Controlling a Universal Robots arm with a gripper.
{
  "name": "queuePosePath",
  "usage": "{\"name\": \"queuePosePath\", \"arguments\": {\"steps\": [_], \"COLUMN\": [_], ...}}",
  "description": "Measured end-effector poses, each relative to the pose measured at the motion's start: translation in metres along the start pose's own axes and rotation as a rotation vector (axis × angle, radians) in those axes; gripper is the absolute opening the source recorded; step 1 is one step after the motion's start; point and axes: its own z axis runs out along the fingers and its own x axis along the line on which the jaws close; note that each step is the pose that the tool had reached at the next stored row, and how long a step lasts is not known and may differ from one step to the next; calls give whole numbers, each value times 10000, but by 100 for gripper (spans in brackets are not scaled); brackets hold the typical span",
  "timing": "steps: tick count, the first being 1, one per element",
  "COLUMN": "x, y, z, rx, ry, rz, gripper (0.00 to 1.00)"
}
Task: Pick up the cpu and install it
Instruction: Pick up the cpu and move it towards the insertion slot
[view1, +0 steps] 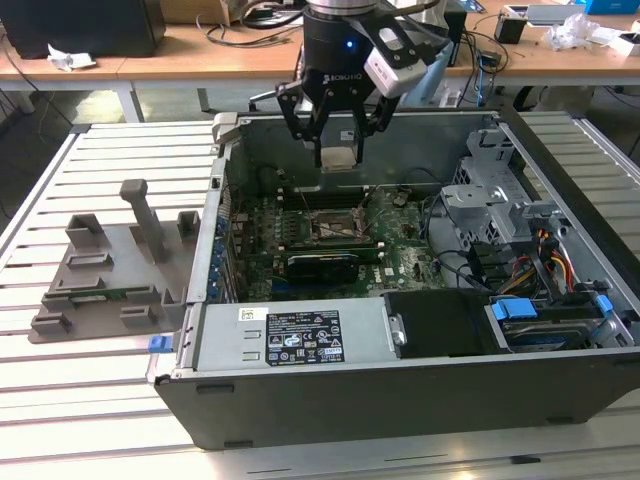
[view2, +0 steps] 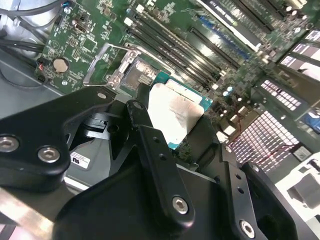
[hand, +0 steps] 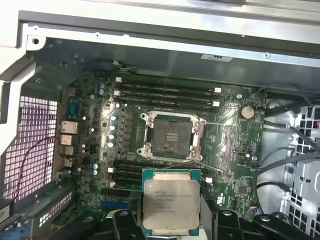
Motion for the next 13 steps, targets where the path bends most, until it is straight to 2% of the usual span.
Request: {"name": "queuePosePath", "arguments": {"steps": [6,13], "x": [-45,-59], "y": [123,128], "z": [61,93], "rx": [97,98], "ry": [9,9], "rz": [-4,-2], "gripper": [55,55]}}
